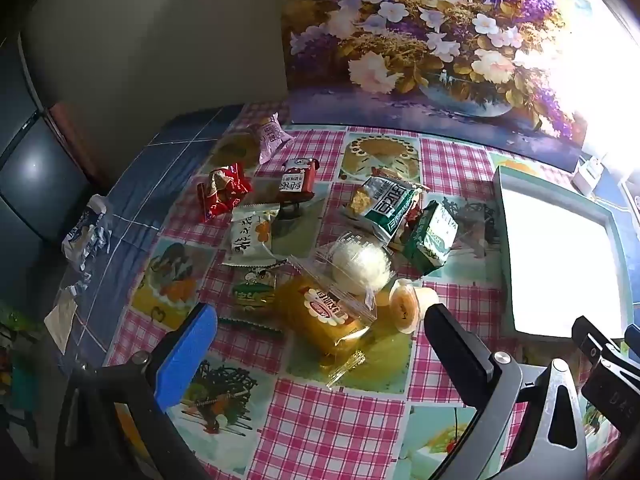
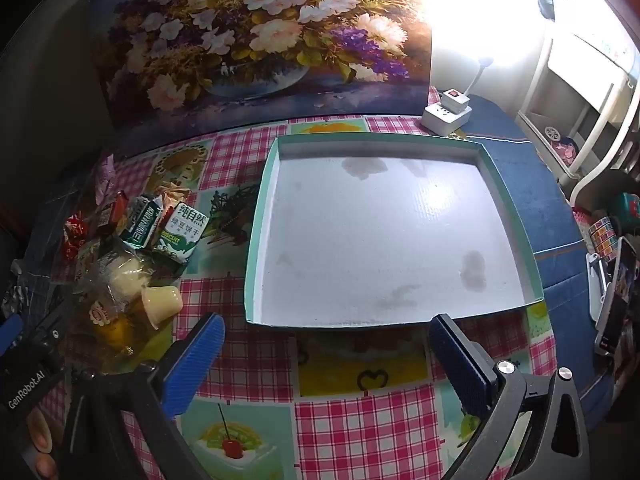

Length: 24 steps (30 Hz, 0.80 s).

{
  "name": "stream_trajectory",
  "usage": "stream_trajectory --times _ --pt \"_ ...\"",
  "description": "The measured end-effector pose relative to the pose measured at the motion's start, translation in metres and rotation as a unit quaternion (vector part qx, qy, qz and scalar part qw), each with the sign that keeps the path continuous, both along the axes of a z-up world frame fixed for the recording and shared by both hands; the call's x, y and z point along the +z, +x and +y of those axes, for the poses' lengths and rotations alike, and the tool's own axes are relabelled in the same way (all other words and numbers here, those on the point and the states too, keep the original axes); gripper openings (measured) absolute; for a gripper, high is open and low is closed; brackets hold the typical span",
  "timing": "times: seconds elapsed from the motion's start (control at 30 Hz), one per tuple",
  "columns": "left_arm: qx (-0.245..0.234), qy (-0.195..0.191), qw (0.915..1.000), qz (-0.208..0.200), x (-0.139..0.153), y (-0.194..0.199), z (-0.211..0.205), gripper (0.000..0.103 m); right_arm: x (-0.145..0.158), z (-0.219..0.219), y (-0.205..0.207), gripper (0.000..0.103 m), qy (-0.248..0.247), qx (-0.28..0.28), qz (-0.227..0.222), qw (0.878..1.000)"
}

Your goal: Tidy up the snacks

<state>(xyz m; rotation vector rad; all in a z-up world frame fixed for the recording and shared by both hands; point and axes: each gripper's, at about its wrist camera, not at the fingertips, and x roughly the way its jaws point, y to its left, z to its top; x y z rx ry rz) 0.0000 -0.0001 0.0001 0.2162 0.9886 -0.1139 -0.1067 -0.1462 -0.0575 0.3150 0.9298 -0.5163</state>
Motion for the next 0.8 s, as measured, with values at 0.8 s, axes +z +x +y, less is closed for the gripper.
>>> stream_trajectory --times 0.8 --pt "0.01 0.014 0.9998 0.007 -0.0036 0.0007 -0.0017 0.103 0.0031 0.0018 0.0017 0.103 0.002 -0.001 -0.002 1.0"
